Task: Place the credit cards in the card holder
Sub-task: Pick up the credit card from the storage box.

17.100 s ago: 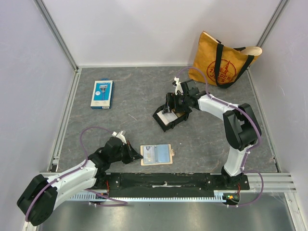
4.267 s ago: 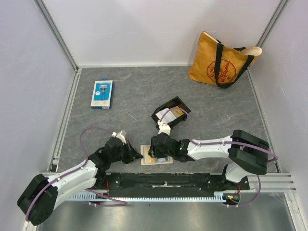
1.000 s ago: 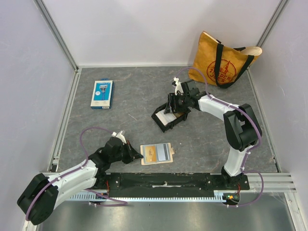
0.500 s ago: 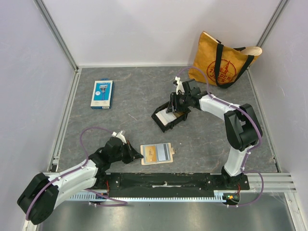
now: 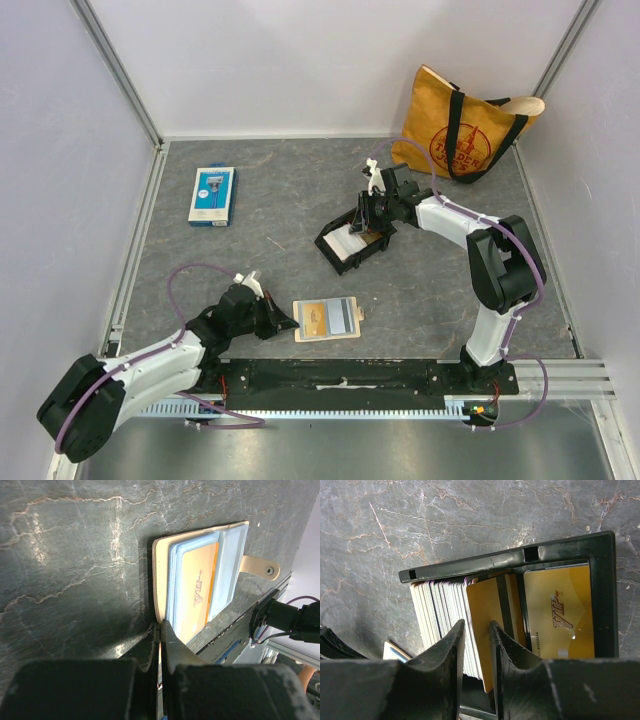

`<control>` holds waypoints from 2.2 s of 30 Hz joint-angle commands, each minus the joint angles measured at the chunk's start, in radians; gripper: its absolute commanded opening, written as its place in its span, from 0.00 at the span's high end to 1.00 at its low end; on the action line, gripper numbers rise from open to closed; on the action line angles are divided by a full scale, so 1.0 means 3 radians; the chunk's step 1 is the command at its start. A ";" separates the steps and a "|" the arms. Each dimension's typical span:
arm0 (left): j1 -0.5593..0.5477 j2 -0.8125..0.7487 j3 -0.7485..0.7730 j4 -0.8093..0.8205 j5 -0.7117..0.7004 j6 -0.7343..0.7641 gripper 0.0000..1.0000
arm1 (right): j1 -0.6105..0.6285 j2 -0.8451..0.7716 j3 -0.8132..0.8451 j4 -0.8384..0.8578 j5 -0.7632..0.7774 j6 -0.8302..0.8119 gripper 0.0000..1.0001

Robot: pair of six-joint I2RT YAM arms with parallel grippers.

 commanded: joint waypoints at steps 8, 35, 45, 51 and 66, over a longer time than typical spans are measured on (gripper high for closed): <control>-0.0007 0.0075 -0.0062 0.0033 -0.0011 0.0027 0.98 | -0.0059 -0.0092 0.0025 0.0034 -0.0118 0.0037 0.80; -0.0002 0.0157 -0.0062 0.0089 0.0005 0.0052 0.98 | -0.0094 0.0158 0.0199 -0.0083 -0.0082 -0.0086 0.28; -0.0002 0.0183 -0.0052 0.0100 0.0015 0.0052 0.98 | -0.0089 0.0123 0.0199 -0.0068 -0.0471 -0.0061 0.37; -0.0002 0.0173 -0.0047 0.0100 0.0015 0.0052 0.98 | -0.0094 0.0010 0.0168 -0.0068 -0.0420 -0.0050 0.43; -0.0002 0.0162 -0.0067 0.0105 0.0020 0.0052 0.98 | -0.0094 -0.0087 0.0168 -0.0129 -0.0399 -0.0040 0.54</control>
